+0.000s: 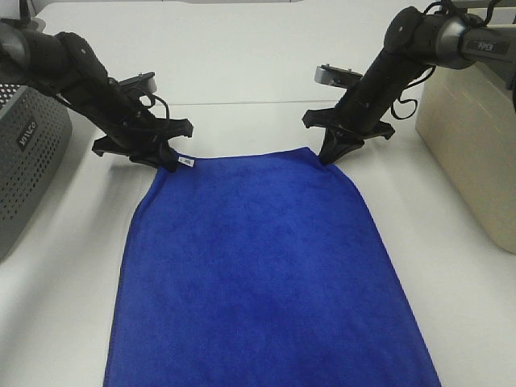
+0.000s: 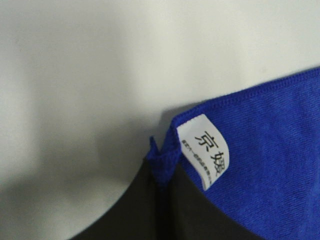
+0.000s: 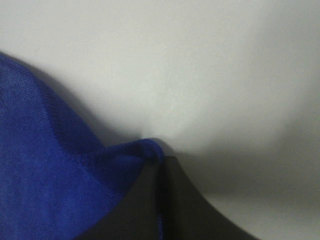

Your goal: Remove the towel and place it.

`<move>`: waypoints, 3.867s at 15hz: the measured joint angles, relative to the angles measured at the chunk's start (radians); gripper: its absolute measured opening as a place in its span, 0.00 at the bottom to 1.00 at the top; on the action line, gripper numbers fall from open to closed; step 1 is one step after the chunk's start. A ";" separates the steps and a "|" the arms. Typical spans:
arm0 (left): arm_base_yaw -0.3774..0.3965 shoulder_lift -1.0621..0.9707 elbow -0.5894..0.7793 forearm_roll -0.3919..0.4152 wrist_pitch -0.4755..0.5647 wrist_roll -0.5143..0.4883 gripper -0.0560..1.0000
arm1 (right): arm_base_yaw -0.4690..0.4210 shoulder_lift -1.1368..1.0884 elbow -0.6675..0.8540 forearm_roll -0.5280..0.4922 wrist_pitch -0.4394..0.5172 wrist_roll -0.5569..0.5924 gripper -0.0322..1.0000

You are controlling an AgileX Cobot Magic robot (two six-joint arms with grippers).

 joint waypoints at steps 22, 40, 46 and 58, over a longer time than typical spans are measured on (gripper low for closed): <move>0.000 0.137 -0.316 0.114 -0.384 0.003 0.05 | -0.001 0.090 -0.270 -0.070 -0.437 -0.045 0.05; -0.021 0.243 -0.451 0.115 -0.446 0.007 0.09 | -0.031 0.118 -0.270 -0.084 -0.537 -0.044 0.06; -0.020 0.264 -0.451 0.116 -0.472 0.007 0.21 | -0.031 0.152 -0.270 -0.070 -0.544 -0.044 0.22; -0.020 0.272 -0.451 0.174 -0.576 0.006 0.71 | -0.035 0.151 -0.270 -0.062 -0.526 -0.045 0.60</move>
